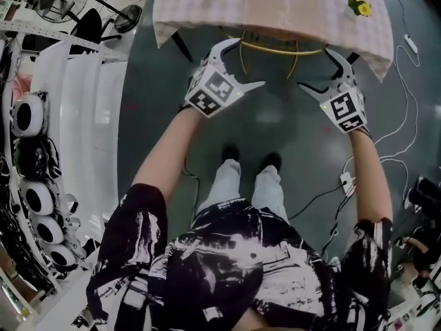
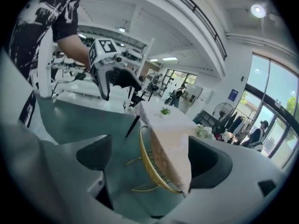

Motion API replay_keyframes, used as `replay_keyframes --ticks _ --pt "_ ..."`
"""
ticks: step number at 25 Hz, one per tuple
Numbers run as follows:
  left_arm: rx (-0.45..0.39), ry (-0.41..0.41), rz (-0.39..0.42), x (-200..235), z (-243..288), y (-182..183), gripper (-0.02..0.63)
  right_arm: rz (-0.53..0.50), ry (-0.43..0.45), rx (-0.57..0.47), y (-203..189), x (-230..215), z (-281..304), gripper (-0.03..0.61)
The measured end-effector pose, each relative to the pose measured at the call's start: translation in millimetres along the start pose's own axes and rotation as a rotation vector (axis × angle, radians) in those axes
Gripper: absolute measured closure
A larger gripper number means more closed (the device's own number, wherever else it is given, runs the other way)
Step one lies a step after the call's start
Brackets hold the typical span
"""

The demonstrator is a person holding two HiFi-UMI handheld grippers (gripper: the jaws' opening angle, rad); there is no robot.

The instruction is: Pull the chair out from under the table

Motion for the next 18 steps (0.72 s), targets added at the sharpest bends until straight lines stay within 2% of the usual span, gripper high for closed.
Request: replay_keyframes --ticks 4,9,14,18 --pt "0.119 -0.039 0.094 16 56 -28 0.114 -0.130 0.115 0.111 -33 4 69 0.072" --pt "0.250 -0.118 0.203 34 121 -70 0.115 -0.273 0.207 0.216 -73 4 134 0.072" --pt "0.377 -0.192 0.328 50 168 -118 0.122 -0.402 0.288 0.347 -125 2 178 0.074" --pt "0.458 -0.212 0.408 62 200 -150 0.152 -0.479 0.334 0.419 -163 -2 200 0.090"
Point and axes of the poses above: the fingertips, and each gripper's own axes: z forward along the fingers, x to its left, y out of its top, the point moved 8 cm from there along -z, backward along the fingers, and after that the axes turned 1 degree about -z, right-handed, at the moved point
